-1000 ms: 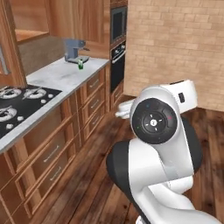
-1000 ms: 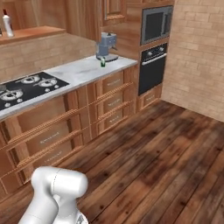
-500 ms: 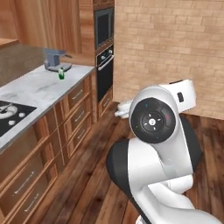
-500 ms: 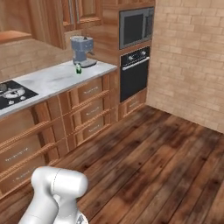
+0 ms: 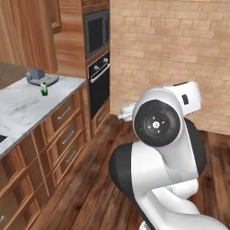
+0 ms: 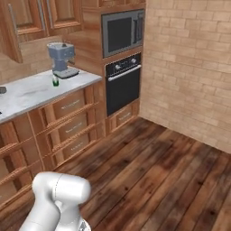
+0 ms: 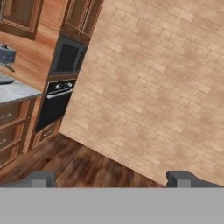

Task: Sort all alcoholic drinks to one cabinet, and non-alcoholic drinks to the other.

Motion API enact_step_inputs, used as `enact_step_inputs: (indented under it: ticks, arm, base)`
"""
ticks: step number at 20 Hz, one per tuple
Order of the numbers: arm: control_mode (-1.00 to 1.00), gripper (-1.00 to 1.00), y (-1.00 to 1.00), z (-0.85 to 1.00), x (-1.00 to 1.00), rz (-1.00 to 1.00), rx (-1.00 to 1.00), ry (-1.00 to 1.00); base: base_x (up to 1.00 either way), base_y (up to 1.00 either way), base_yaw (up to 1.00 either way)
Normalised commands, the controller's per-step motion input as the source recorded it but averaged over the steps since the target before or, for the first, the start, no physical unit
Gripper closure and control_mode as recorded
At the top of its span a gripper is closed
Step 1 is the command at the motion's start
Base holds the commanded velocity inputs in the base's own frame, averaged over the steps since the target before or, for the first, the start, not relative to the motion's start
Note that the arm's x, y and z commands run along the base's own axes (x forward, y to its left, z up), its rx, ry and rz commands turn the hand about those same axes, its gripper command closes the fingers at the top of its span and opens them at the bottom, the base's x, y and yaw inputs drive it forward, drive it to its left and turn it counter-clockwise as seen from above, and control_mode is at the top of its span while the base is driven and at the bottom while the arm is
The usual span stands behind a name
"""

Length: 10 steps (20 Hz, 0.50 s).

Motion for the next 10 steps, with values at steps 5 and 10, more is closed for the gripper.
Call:
enact_step_inputs:
  ticks: [5, 10]
  arm:
    - [1.0, -1.0, 0.0, 0.0, 0.0, 0.0, 0.0, 0.0]
    - [1.0, -1.0, 0.0, 0.0, 0.0, 0.0, 0.0, 0.0]
  base:
    - [1.0, -0.25, 0.0]
    - [1.0, -0.34, 0.07]
